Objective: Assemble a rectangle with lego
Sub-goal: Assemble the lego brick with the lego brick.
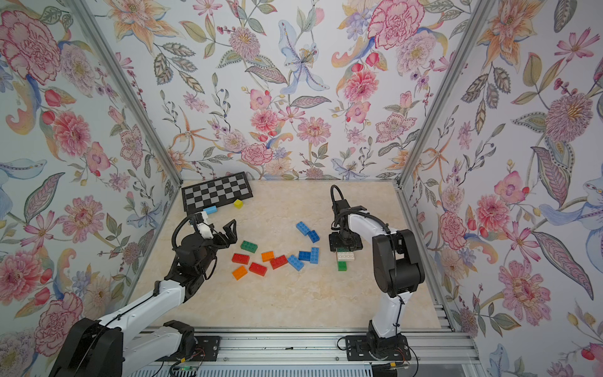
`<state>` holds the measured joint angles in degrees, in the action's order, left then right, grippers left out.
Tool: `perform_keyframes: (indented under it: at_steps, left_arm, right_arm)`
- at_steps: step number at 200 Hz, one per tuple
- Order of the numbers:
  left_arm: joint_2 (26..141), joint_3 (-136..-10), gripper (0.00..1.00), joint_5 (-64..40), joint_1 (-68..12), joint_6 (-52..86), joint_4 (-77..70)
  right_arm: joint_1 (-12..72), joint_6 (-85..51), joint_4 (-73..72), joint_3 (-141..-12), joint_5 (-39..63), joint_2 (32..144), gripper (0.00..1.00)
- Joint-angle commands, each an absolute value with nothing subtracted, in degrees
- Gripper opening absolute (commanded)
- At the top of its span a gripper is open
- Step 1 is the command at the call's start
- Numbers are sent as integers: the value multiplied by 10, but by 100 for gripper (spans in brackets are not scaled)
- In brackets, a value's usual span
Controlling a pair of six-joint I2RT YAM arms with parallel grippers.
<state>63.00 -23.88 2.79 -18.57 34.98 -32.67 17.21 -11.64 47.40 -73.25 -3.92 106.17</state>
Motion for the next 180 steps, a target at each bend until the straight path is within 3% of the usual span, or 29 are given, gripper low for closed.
perform_keyframes:
  at_steps: [1, 110, 180]
  left_arm:
    - [621, -241, 99, 33, -189, 352, -333]
    - [613, -263, 99, 54, -188, 344, -252]
    - [812, -450, 96, 28, -188, 203, -6]
  right_arm:
    - [183, -117, 482, -732, -52, 1041, 100]
    - [254, -168, 490, -741, -137, 876, 100]
    - [296, -224, 489, -709, -207, 789, 100]
